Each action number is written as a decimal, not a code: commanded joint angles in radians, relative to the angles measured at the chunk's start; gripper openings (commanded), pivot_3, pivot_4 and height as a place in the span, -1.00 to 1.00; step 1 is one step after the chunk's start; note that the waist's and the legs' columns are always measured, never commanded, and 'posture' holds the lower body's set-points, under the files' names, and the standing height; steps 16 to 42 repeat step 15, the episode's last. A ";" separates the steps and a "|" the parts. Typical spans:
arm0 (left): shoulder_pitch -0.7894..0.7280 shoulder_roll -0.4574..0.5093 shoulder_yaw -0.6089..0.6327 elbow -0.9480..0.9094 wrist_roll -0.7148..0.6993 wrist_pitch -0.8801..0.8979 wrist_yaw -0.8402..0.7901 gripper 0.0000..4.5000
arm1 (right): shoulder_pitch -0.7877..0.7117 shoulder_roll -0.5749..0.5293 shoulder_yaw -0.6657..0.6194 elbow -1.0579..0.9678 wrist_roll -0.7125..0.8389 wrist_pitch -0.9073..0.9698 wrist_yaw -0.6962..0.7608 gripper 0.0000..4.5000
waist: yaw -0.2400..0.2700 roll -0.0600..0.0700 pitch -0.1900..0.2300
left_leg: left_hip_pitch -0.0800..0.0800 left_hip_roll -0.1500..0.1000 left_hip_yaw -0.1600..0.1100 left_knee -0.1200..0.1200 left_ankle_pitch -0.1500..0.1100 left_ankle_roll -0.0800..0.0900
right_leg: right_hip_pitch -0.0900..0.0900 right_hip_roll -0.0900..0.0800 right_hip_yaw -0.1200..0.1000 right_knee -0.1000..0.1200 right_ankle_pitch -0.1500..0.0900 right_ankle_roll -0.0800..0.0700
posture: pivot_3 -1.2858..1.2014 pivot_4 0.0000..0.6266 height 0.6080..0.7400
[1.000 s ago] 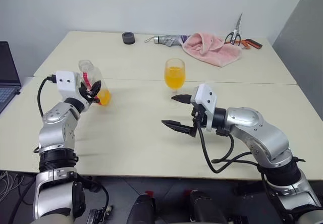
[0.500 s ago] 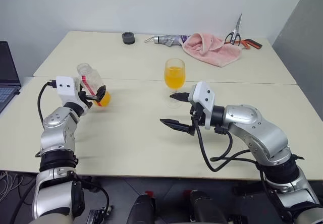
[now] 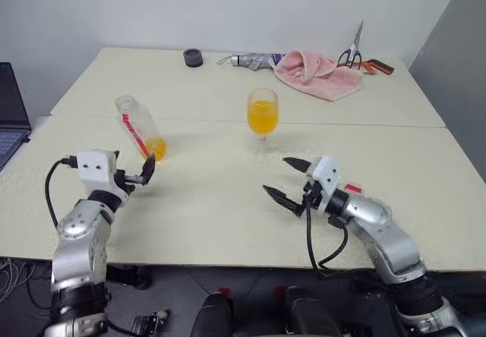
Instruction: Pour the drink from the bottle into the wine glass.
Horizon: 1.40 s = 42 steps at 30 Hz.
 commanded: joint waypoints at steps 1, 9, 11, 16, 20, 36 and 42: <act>0.048 -0.032 0.005 -0.133 0.010 0.018 0.055 0.98 | 0.026 0.074 -0.121 0.067 0.064 -0.056 -0.075 1.00 | 0.000 0.000 0.000 | 0.000 0.000 0.001 0.000 0.000 0.000 | 0.000 0.000 0.000 0.000 0.000 0.000 | 0.03 -0.52 1.00; 0.098 -0.111 0.009 -0.187 0.003 -0.036 0.078 0.98 | -0.023 0.102 -0.154 0.187 -0.019 -0.207 -0.120 1.00 | -0.001 0.000 0.000 | 0.002 -0.001 0.003 -0.001 0.000 0.000 | 0.000 0.003 0.002 0.000 0.000 0.000 | 0.03 -0.52 1.00; 0.103 -0.114 0.011 -0.189 0.010 -0.049 0.081 0.98 | -0.045 0.097 -0.155 0.219 -0.028 -0.229 -0.112 1.00 | -0.002 0.000 0.000 | 0.002 -0.001 0.003 -0.001 0.000 0.000 | 0.000 0.003 0.003 0.000 0.000 0.000 | 0.03 -0.52 1.00; 0.115 -0.119 0.016 -0.194 0.021 -0.084 0.088 0.98 | -0.071 0.097 -0.154 0.254 -0.026 -0.241 -0.100 1.00 | -0.001 0.000 0.000 | 0.002 -0.001 0.004 -0.001 0.000 0.000 | 0.000 0.004 0.003 -0.001 0.000 0.000 | 0.03 -0.52 1.00; 0.115 -0.119 0.016 -0.194 0.021 -0.084 0.088 0.98 | -0.071 0.097 -0.154 0.254 -0.026 -0.241 -0.100 1.00 | -0.001 0.000 0.000 | 0.002 -0.001 0.004 -0.001 0.000 0.000 | 0.000 0.004 0.003 -0.001 0.000 0.000 | 0.03 -0.52 1.00; 0.115 -0.119 0.016 -0.194 0.021 -0.084 0.088 0.98 | -0.071 0.097 -0.154 0.254 -0.026 -0.241 -0.100 1.00 | -0.001 0.000 0.000 | 0.002 -0.001 0.004 -0.001 0.000 0.000 | 0.000 0.004 0.003 -0.001 0.000 0.000 | 0.03 -0.52 1.00; 0.115 -0.119 0.016 -0.194 0.021 -0.084 0.088 0.98 | -0.071 0.097 -0.154 0.254 -0.026 -0.241 -0.100 1.00 | -0.001 0.000 0.000 | 0.002 -0.001 0.004 -0.001 0.000 0.000 | 0.000 0.004 0.003 -0.001 0.000 0.000 | 0.03 -0.52 1.00</act>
